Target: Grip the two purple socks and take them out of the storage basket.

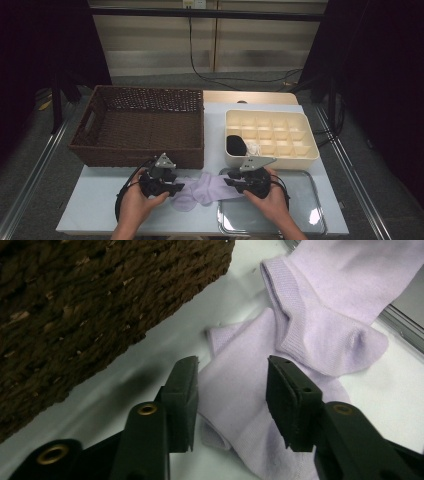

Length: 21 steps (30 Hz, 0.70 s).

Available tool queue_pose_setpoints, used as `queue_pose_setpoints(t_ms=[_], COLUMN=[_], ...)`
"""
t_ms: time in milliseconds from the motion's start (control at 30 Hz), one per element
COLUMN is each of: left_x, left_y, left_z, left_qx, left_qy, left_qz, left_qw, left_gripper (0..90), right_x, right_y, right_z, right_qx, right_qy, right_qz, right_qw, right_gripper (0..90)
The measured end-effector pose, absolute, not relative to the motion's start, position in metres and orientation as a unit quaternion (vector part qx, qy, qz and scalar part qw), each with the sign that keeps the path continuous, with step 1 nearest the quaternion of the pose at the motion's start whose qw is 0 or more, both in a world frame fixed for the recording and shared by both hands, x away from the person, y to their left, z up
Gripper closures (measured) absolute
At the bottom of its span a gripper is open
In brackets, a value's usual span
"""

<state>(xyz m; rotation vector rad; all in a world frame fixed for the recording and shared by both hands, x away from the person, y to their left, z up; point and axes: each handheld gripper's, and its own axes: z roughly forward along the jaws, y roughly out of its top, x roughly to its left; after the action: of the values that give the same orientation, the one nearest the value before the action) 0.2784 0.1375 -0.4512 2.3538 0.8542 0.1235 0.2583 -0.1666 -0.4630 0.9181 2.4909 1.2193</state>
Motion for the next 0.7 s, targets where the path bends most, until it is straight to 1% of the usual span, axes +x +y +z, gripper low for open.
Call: queue_pose_setpoints(t_ms=[100,200,300,367,400,600,700], left_x=[0.278,0.277,0.277,0.276,0.277,0.278,0.278], left_y=[0.134,0.132,0.132,0.131,0.131,0.133,0.137], left_z=[-0.459,-0.460,-0.460,-0.458,-0.458,-0.455,-0.452], left_qx=[0.900,0.903,0.905,0.908,0.909,0.907,0.905], left_qy=[0.316,0.311,0.307,0.302,0.301,0.315,0.322], left_qz=[0.038,0.050,0.053,0.059,0.055,0.045,0.050], left_qw=[0.299,0.292,0.289,0.284,0.283,0.277,0.273], left_gripper=[58.8,60.9,67.0,73.7,75.4,80.2,80.9], right_x=[0.258,0.257,0.257,0.257,0.257,0.256,0.255], right_y=[-0.160,-0.157,-0.156,-0.156,-0.156,-0.157,-0.157], right_z=[-0.466,-0.468,-0.471,-0.473,-0.473,-0.476,-0.476], right_qx=[0.306,0.302,0.300,0.301,0.301,0.302,0.303], right_qy=[0.852,0.857,0.859,0.859,0.860,0.860,0.862], right_qz=[0.411,0.406,0.403,0.402,0.400,0.399,0.396], right_qw=[0.104,0.101,0.098,0.097,0.097,0.096,0.095], right_gripper=[71.0,70.4,69.9,69.8,69.8,69.6,69.6])
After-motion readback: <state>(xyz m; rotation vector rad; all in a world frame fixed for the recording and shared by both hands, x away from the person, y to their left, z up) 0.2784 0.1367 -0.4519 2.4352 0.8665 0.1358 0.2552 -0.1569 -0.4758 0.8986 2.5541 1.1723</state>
